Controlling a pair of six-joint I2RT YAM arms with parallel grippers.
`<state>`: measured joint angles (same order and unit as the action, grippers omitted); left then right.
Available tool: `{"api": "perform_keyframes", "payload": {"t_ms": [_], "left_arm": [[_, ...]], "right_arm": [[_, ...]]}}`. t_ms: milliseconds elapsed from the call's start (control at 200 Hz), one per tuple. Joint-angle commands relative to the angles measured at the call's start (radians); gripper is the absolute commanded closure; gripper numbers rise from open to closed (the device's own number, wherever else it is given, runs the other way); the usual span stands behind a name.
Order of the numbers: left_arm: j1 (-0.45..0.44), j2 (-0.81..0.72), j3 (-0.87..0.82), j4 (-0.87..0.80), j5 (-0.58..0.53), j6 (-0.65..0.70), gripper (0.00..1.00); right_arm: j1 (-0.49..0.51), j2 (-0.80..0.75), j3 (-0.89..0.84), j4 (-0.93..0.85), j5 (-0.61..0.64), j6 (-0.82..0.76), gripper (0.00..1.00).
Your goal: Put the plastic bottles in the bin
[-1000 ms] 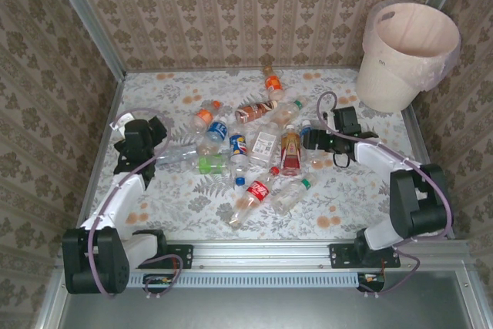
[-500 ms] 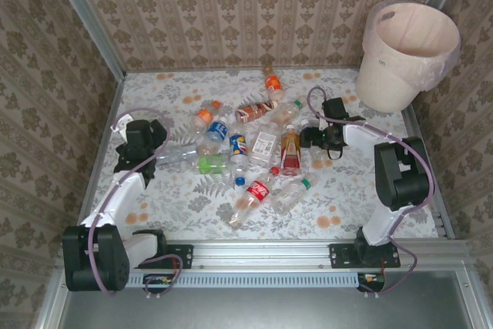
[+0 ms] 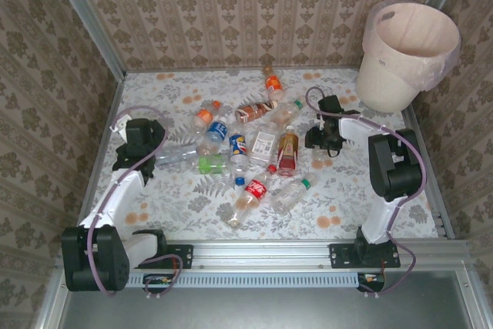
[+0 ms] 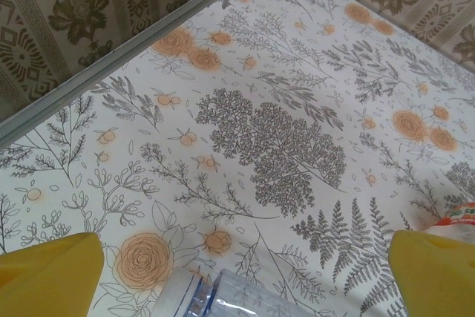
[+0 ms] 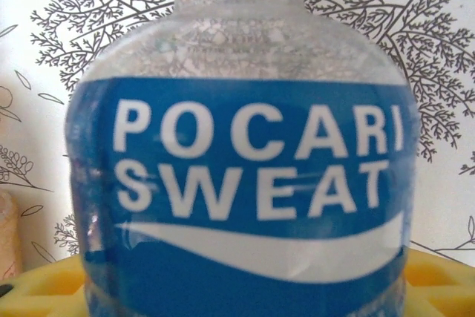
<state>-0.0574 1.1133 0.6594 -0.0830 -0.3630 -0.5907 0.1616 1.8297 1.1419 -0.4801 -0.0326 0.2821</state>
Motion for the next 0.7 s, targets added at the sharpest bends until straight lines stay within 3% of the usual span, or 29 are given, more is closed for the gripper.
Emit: {"api": "perform_keyframes", "payload": {"t_ms": [0, 155, 320, 695], "left_arm": [[0.005, -0.012, 0.035, -0.027, 0.005, -0.026, 0.00], [0.004, -0.020, 0.049, -0.035, 0.020, -0.032, 0.00], [0.004, -0.030, 0.043, -0.028, 0.042, -0.055, 0.00], [0.004, -0.063, 0.018, -0.024, 0.026, -0.069, 0.00]], "right_arm": [[-0.007, -0.051, 0.027, -0.030, 0.015, -0.012, 0.37], [-0.039, -0.189, 0.116, -0.015, 0.019, -0.054, 0.38], [-0.138, -0.253, 0.270, 0.050, 0.041, -0.075, 0.41], [-0.276, -0.052, 0.696, 0.271, 0.137, 0.006, 0.44]]}}
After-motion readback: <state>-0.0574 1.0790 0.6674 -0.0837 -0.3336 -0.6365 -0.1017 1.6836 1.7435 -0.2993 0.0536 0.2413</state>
